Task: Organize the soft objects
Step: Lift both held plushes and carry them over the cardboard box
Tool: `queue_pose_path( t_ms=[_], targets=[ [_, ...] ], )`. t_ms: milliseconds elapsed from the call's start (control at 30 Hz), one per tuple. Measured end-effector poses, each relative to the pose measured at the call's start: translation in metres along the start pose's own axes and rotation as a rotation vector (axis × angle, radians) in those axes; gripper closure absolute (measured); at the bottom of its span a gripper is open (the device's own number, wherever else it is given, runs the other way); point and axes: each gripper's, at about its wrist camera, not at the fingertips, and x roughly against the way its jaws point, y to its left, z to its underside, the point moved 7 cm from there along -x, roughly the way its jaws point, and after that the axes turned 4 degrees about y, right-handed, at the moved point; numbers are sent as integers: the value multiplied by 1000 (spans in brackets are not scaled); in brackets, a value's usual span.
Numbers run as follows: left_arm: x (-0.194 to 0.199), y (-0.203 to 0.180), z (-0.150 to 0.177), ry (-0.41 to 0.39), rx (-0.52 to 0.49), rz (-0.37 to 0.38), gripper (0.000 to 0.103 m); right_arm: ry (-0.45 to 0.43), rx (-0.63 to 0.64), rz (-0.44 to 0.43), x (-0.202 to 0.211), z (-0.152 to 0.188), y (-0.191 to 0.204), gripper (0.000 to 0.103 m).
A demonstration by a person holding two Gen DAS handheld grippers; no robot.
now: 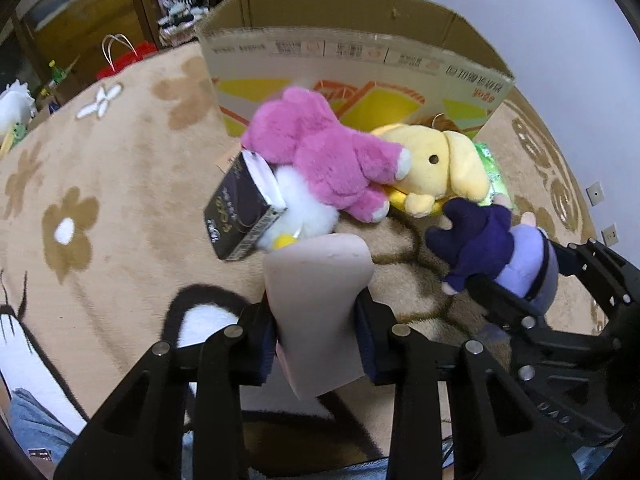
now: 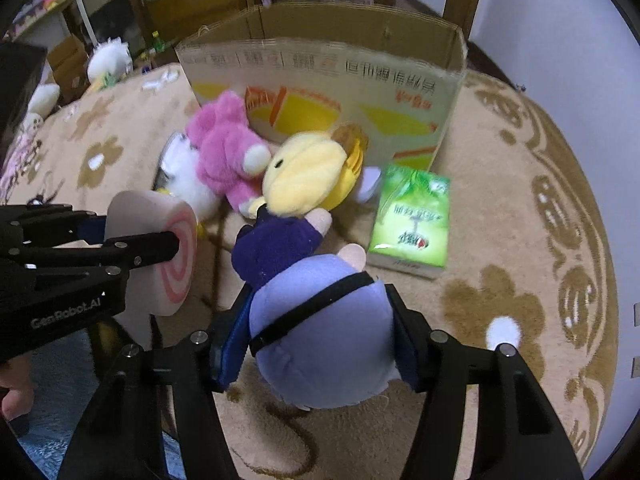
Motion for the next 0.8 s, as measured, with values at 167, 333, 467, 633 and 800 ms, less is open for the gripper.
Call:
queue_pose_path(
  t_ms=[167, 333, 467, 633, 800],
  targets=[
    [26, 4, -2, -90, -3, -17, 71, -80, -4, -16, 33, 7, -17, 38],
    [51, 6, -11, -220, 15, -62, 71, -197, -25, -16, 60, 2, -24, 38],
    [71, 13, -18, -321, 28, -96, 70, -279, -41, -4, 78, -2, -28, 38],
    [92, 16, -22, -424, 32, -129, 70, -379, -50, 19, 99, -9, -29, 38],
    [108, 17, -32, -508, 26, -153, 70, -454, -52, 39, 112, -23, -30, 38]
  ],
)
